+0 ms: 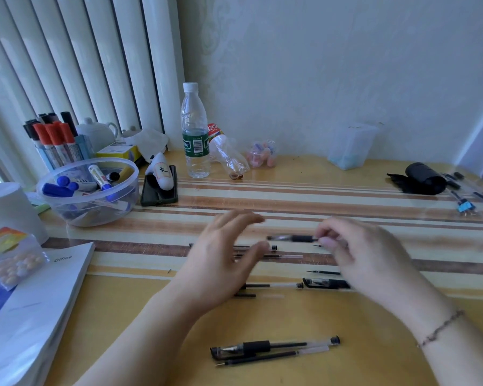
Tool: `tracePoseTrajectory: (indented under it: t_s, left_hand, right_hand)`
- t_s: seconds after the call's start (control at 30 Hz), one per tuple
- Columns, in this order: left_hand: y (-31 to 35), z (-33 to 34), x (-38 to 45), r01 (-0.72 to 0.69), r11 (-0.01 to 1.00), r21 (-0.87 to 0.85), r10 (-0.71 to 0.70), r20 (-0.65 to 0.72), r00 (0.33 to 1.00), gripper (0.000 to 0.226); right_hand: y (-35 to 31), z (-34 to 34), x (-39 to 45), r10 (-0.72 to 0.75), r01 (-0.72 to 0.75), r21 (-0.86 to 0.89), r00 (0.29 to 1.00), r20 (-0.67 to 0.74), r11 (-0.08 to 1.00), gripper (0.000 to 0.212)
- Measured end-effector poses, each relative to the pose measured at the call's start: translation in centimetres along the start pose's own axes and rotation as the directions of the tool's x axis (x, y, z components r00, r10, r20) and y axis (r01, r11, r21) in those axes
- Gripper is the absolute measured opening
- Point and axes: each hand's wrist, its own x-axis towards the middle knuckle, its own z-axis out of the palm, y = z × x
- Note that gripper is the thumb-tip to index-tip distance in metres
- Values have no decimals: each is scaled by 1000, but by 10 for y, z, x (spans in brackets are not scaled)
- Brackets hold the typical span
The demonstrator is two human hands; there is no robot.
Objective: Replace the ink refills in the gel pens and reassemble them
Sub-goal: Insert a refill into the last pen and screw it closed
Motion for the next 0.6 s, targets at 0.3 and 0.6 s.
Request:
tracePoseTrajectory:
  t_s: [0.3, 0.6]
  left_hand:
    - [2, 8, -3, -187, 980, 72, 174, 150, 973, 27]
    - [-3, -3, 0, -84, 996, -27, 87, 131, 988, 30]
  right_hand:
    - [-30, 18, -6, -252, 255, 71, 967, -43, 964, 43]
    - [-28, 12, -2, -297, 307, 95, 949, -105, 947, 34]
